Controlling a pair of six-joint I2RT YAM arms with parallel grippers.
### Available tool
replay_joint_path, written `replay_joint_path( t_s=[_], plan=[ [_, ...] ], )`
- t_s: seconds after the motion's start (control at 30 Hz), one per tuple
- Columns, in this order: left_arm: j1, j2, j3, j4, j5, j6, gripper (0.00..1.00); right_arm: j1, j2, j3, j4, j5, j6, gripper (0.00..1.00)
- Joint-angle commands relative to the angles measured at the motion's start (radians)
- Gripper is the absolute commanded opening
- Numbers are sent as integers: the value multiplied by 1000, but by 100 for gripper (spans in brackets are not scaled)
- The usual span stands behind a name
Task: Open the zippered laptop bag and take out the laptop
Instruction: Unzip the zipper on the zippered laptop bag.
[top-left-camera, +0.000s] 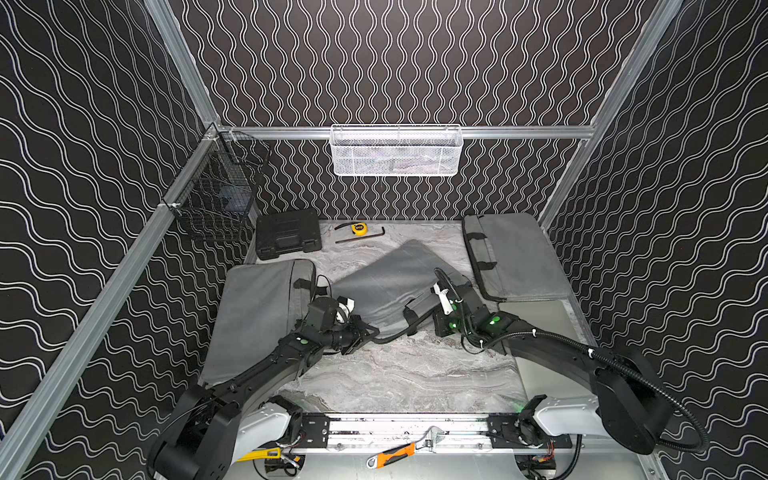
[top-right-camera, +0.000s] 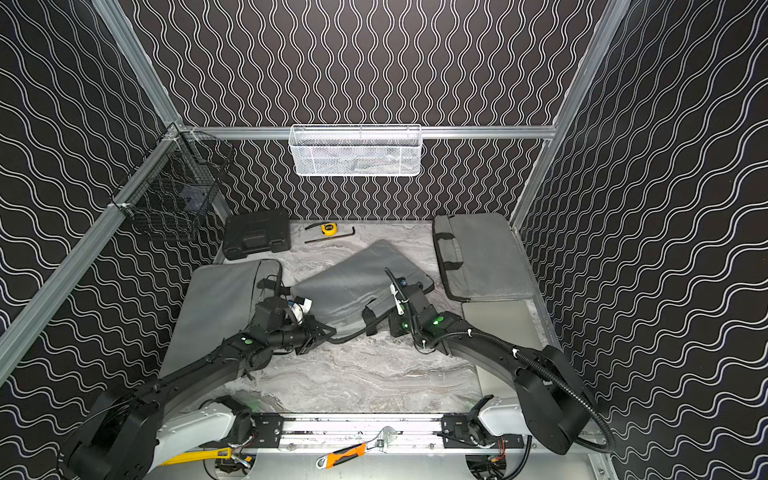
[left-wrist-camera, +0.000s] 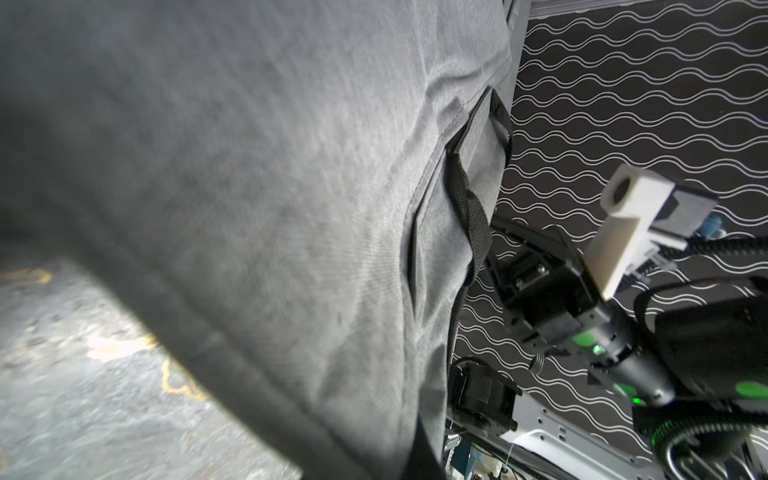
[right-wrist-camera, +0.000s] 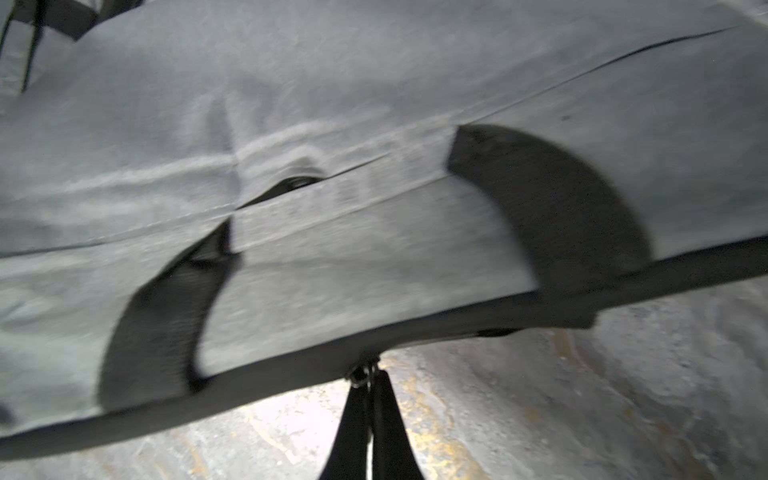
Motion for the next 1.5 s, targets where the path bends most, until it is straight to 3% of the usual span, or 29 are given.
replay_joint_path(
  t_s=[0.0,0.17,0.4,0.53,0.8,0.97,1.23,1.47],
  plan=[
    [15,-2,7,-30,19,96,0,-19,-32,4,18,27,-21,0],
    [17,39,51,-92,54,209,0,-17,-44,3,56,-57,7,0],
    [17,23,246,-450,-60,519,42,27,-69,-24,135,-109,57,0],
    [0,-33,260,-483,-112,579,56,31,-73,-22,134,-112,51,0],
    [-54,-91,254,-510,-177,636,65,32,-77,-25,132,-108,46,0],
    [-64,-128,266,-521,-243,692,66,33,-84,-33,130,-97,36,0],
    [-65,-118,331,-498,-150,843,64,32,-87,-34,121,-106,34,0],
    [-113,-129,290,-329,-107,833,67,32,-84,-45,129,-130,56,0]
  ],
)
